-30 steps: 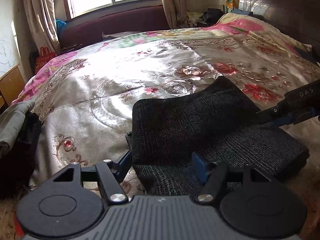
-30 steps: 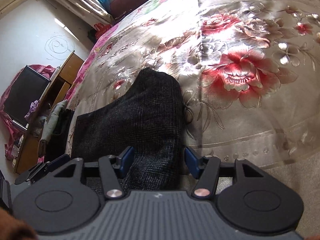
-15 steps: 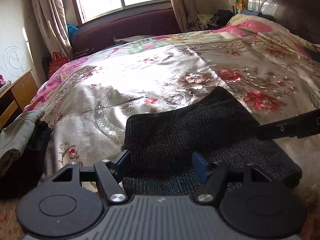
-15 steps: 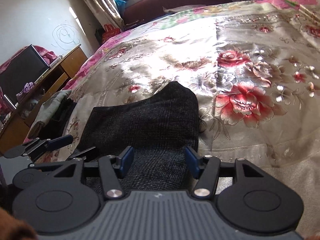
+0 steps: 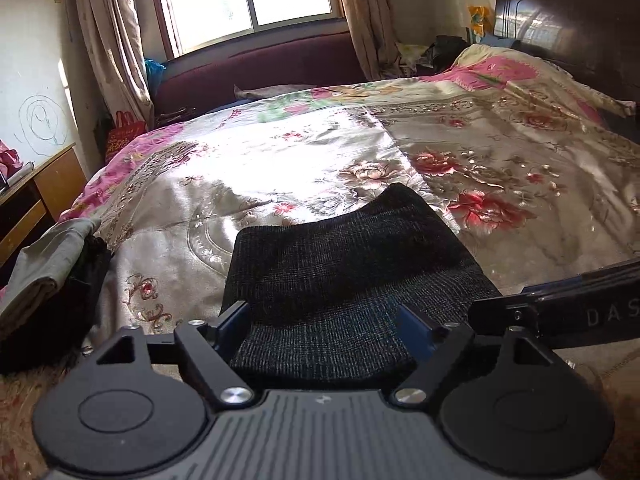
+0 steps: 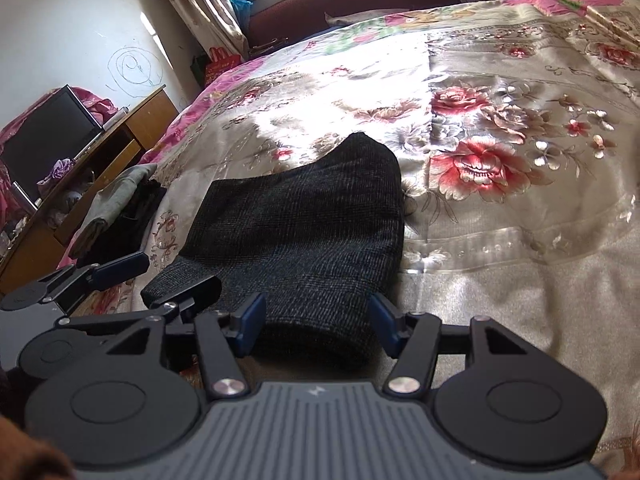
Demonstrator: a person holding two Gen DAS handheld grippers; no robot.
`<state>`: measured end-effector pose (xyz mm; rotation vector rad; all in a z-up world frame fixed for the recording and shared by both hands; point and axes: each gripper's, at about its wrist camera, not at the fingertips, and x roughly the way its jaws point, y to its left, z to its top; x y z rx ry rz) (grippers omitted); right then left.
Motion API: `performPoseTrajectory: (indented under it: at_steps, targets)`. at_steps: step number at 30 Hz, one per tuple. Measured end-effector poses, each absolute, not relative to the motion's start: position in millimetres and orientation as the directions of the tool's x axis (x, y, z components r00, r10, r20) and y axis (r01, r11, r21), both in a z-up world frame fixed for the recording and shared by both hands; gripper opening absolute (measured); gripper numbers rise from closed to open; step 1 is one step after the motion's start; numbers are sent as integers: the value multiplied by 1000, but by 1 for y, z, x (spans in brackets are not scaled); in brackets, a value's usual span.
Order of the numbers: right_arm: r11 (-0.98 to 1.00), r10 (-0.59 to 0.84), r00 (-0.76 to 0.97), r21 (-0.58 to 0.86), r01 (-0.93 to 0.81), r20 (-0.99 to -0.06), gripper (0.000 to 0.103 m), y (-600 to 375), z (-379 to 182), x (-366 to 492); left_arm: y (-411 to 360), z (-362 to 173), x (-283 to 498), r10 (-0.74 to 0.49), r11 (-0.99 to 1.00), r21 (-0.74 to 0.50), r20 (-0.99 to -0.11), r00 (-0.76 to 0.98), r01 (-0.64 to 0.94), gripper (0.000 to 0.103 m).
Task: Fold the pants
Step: 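Open both tools and withdraw them from the folded trousers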
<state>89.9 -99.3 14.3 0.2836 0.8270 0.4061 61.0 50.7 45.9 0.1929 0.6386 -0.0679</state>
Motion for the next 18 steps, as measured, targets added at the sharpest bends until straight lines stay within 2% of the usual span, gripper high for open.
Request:
performPoseTrajectory:
  at_steps: [5,12,18]
  targets:
    - [890,446,614,394,-229,-651,59,-105,14,77,46,44,48,-5,985,136,-605,796,109,93]
    - [891,441,620,397,-218,-649,59,-112,11,60,33,43,34,46,980,182,-606,794,82,93]
    - [891,441,624,396,-222,-645,59,-115,12,52,33,42,27,39,985,156,-622,782,76,92]
